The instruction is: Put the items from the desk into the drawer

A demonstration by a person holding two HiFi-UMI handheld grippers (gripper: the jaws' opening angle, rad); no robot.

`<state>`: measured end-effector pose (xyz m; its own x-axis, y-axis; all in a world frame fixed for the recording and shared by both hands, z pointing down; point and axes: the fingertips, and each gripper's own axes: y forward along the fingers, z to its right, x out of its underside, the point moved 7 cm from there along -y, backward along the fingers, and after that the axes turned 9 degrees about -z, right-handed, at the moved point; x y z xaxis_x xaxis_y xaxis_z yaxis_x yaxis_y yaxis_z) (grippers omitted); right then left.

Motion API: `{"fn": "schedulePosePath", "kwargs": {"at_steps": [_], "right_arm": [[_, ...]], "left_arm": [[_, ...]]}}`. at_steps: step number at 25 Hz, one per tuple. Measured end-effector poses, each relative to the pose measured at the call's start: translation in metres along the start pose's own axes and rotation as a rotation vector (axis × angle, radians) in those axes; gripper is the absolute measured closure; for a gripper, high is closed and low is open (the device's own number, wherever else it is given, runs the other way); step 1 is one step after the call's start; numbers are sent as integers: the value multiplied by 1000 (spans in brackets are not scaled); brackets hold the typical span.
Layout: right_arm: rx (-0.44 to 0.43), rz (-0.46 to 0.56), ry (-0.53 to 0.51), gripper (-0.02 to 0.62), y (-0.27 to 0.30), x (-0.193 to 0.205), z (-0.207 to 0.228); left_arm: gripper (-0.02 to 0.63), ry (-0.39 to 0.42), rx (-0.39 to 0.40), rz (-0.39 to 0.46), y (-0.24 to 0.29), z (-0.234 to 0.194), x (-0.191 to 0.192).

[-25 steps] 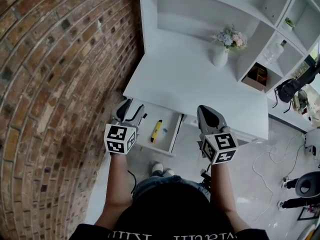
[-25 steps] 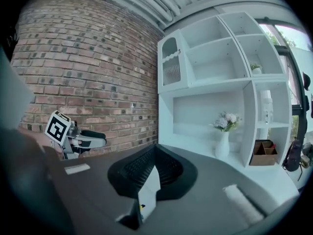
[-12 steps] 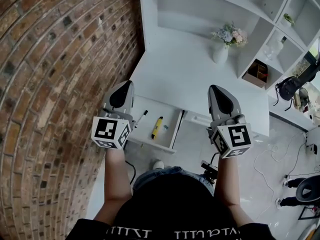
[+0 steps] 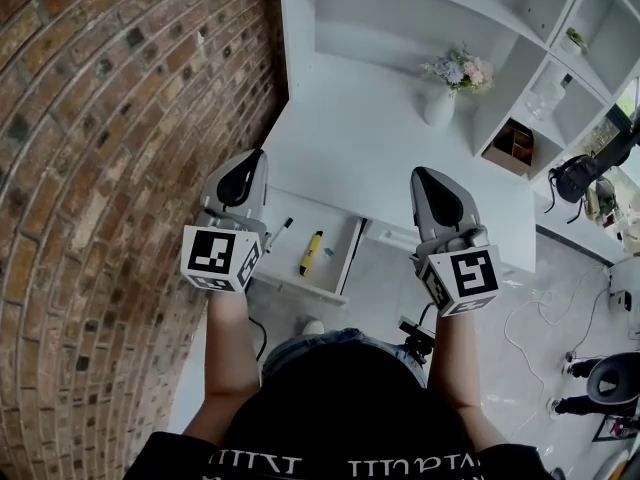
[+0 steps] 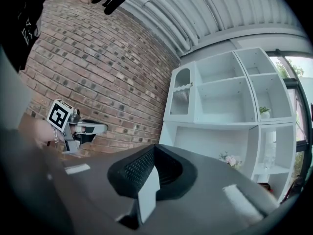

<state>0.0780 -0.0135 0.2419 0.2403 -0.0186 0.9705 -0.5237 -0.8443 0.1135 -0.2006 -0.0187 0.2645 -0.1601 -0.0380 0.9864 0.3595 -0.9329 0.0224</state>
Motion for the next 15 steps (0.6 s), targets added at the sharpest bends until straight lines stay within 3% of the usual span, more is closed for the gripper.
{"fn": "schedulePosePath", "kwargs": {"at_steps": [15], "right_arm": [[54,24,36,589,-4,-3,3]], "left_arm": [[606,7,-55,-3,-11,-10,-8]]}}
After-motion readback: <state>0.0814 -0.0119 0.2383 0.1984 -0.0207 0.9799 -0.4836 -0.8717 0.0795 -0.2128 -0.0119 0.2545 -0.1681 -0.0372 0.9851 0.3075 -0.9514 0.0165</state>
